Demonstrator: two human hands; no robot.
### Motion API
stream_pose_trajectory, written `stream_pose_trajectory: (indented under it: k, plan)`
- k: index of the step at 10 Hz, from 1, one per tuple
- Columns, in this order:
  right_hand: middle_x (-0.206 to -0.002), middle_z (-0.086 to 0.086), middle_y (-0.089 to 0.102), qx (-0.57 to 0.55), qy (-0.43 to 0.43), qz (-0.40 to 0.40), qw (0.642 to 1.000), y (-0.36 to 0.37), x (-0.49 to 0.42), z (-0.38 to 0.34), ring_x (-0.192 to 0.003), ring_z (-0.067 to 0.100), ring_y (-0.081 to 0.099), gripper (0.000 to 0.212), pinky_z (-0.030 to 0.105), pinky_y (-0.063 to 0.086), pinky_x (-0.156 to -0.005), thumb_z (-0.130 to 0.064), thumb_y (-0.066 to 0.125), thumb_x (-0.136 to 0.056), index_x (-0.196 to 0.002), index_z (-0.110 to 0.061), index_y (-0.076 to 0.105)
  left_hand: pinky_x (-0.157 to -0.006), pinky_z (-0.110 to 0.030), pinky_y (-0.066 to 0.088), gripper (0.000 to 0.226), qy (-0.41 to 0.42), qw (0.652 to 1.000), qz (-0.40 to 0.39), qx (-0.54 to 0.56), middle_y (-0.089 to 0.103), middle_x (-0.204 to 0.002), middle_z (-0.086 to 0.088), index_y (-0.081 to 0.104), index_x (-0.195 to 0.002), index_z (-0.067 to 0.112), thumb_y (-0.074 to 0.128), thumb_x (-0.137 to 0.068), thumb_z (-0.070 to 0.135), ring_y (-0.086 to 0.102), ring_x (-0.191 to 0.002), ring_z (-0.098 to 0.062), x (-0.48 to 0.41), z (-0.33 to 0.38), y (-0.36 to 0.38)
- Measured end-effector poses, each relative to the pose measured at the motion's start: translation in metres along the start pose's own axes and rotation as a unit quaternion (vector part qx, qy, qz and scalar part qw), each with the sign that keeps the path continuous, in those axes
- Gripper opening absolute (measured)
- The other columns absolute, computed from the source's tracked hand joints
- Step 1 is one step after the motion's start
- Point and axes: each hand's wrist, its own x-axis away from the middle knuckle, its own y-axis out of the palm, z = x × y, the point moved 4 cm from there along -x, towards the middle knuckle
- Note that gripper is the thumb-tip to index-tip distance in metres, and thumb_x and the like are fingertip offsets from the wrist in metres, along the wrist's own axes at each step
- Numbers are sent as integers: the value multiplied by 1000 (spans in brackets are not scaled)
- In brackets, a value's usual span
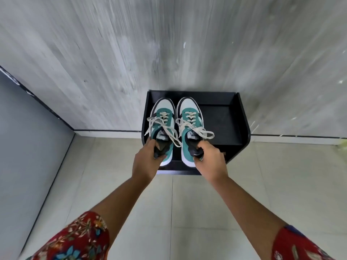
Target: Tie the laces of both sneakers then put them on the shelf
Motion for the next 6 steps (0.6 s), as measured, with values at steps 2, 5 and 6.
stream_pose_trajectory:
  k: [2, 5, 6]
  plan:
    - [-99, 6, 66, 2, 17, -28, 999, 21, -28, -3, -88, 33, 63, 21, 36, 52, -72, -4, 58, -76, -94, -14, 55, -73, -26, 42, 33, -39, 999, -15, 25, 68, -107, -6, 53, -101, 12, 73, -76, 21, 61, -90, -28, -23, -6, 11]
    - [-114, 5, 60, 19, 29, -43, 998, 32, -34, -7, -93, 33, 62, 34, 39, 53, -76, -8, 59, -79, -110, -19, 51, -74, -27, 40, 34, -49, 998, -35, 24, 61, -111, -9, 48, -101, 11, 71, -77, 19, 57, -89, -27, -28, -11, 19]
    - [-131, 0, 54, 28, 53, -38, 997, 25, -24, -10, -104, 33, 61, 54, 38, 51, -80, -13, 62, -80, -128, -26, 41, -76, -30, 44, 51, -80, 995, -37, 50, 59, -117, -7, 44, -112, 15, 74, -72, 22, 59, -100, -30, -27, -8, 17]
